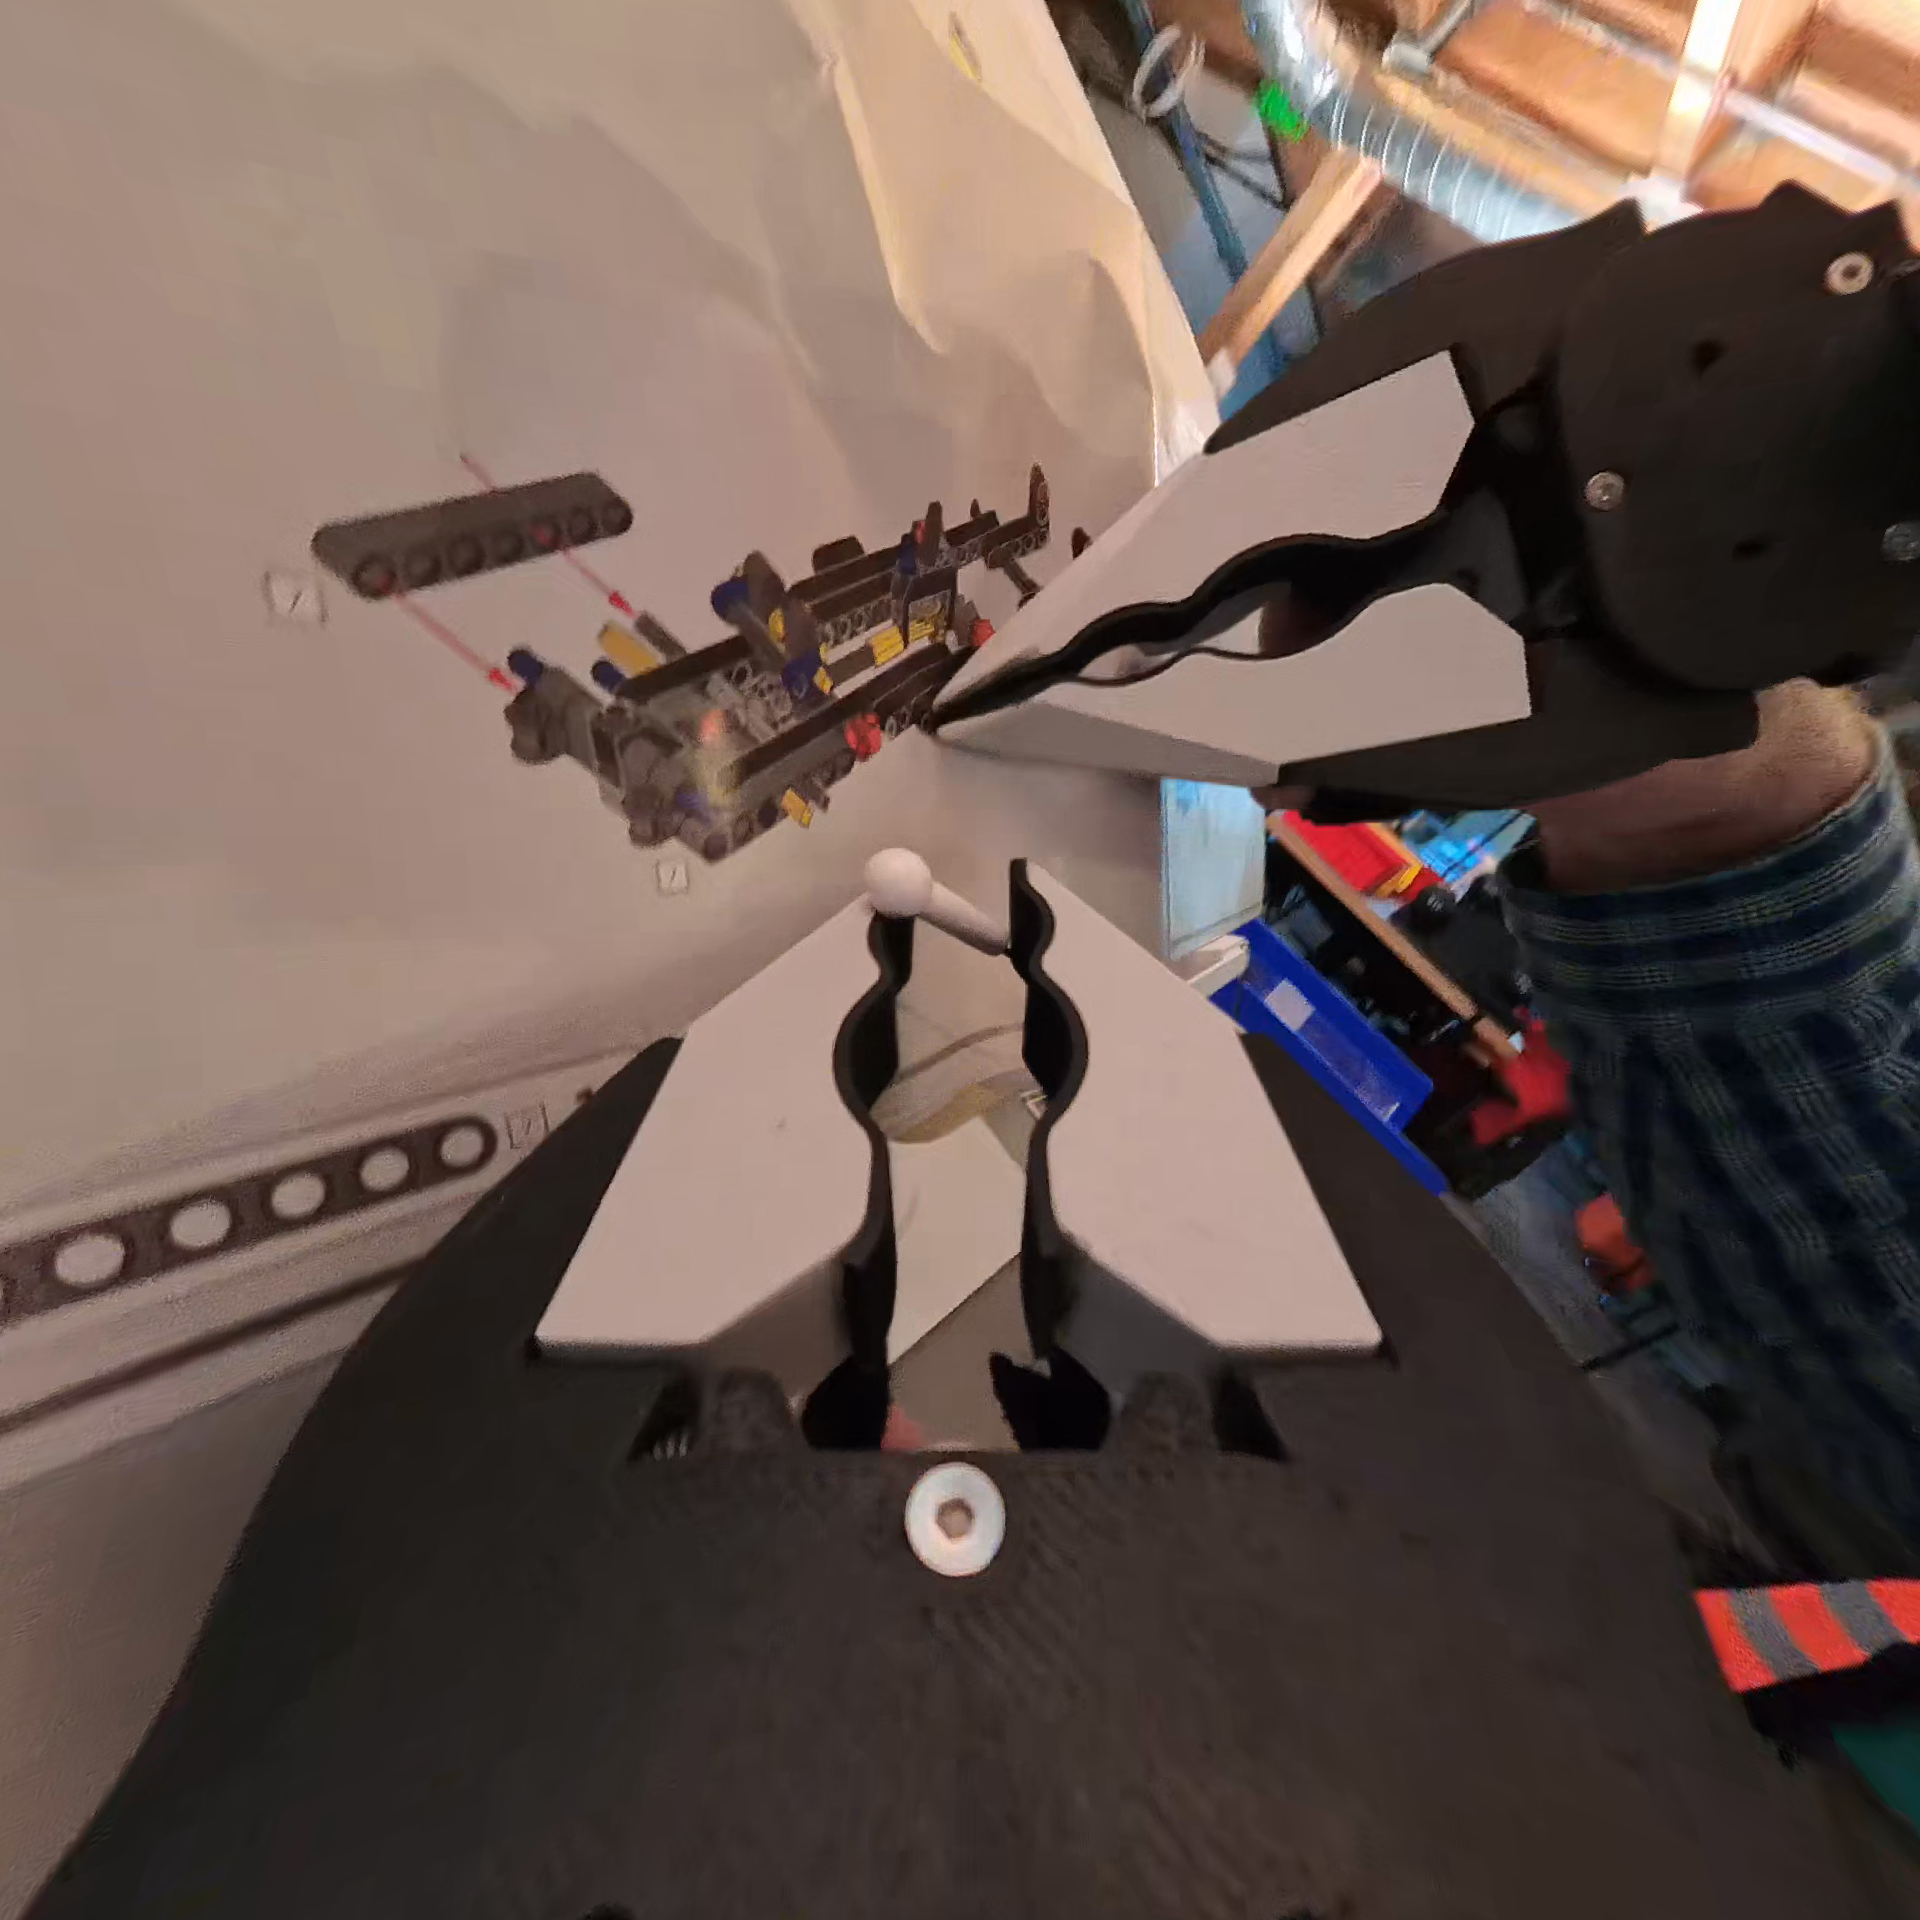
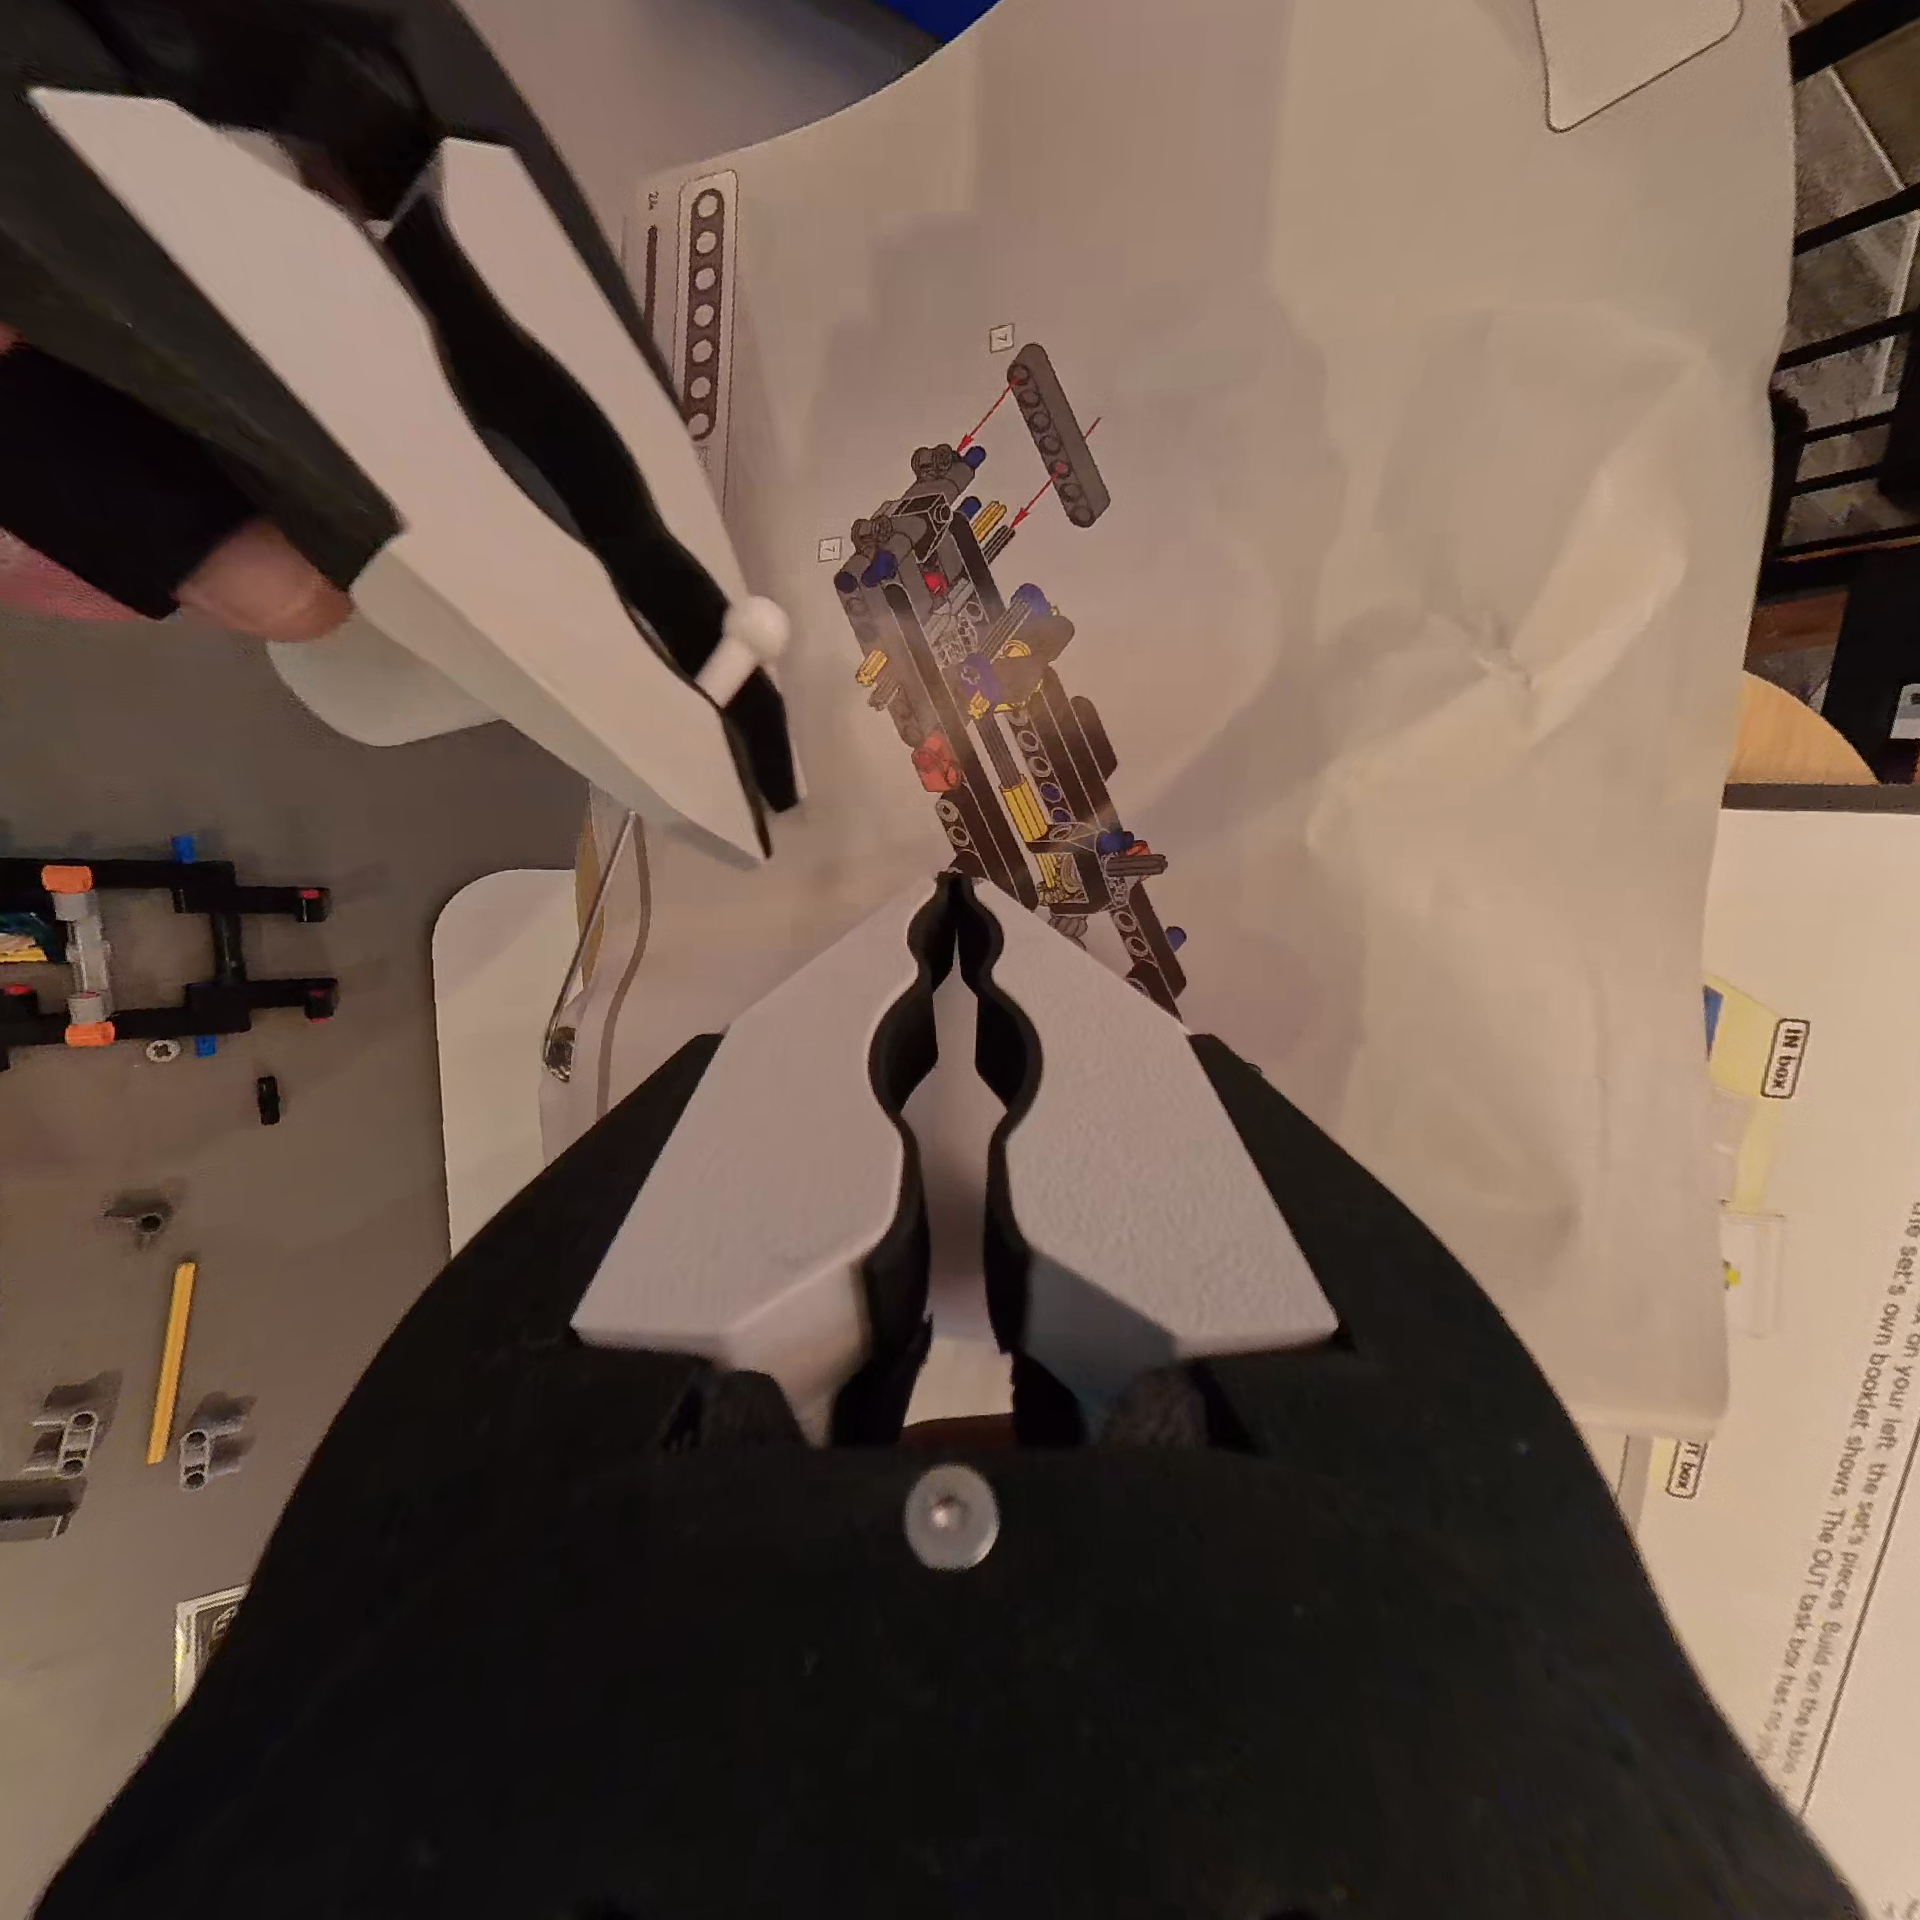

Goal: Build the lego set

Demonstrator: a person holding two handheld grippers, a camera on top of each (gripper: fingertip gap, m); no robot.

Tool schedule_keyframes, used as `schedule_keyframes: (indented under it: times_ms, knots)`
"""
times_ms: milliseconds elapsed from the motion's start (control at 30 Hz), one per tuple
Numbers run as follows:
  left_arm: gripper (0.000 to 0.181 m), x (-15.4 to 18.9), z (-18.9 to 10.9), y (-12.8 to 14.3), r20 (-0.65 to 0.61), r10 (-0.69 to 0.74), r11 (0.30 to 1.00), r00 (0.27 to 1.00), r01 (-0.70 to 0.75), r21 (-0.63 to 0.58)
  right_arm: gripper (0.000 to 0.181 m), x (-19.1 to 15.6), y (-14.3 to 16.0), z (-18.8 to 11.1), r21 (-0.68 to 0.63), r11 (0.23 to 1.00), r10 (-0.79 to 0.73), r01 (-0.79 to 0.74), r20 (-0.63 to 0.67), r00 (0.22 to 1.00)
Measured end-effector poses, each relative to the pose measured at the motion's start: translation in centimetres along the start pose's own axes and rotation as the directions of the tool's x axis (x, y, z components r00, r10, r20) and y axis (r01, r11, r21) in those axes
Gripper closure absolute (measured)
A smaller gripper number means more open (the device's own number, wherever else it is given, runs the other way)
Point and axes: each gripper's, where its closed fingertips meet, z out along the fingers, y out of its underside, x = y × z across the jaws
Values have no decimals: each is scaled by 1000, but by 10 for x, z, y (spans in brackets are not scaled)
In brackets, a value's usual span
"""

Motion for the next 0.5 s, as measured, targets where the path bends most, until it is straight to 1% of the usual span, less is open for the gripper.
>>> schedule_keyframes:
  times_ms: [67,133,200,233,300,367,400,433,500]
  knots:
    - [162,0,2,-3,27,64,997,998,-63,-33,181,-2,1,1,-5,1000,0,0,7,1000]
    - [147,3,0,-7,35,105,994,994,-104,-40,181,-2,1,1,-1,1000,4,-4,10,1000]
    - [116,5,-10,-19,58,154,988,986,-154,-5,181,-2,2,1,-1,1000,7,-7,11,1000]
    - [102,0,-17,-27,99,184,983,978,-186,2,181,-2,3,1,-2,1000,4,-4,12,1000]
    - [99,-5,-31,-45,147,258,963,955,-266,40,181,-2,2,1,0,1000,7,-7,16,1000]
    - [106,-16,-44,-60,212,289,949,934,-308,64,181,-2,2,1,2,1000,9,-9,19,1000]
    - [107,-24,-50,-68,257,325,934,910,-351,61,181,-2,2,0,8,1000,14,-14,20,1000]
    - [105,-31,-55,-77,313,380,910,871,-413,45,181,-3,1,-1,17,1000,21,-22,22,1000]
    - [98,-46,-62,-103,409,449,862,794,-506,35,181,-3,-2,-6,43,999,27,-28,16,1000]
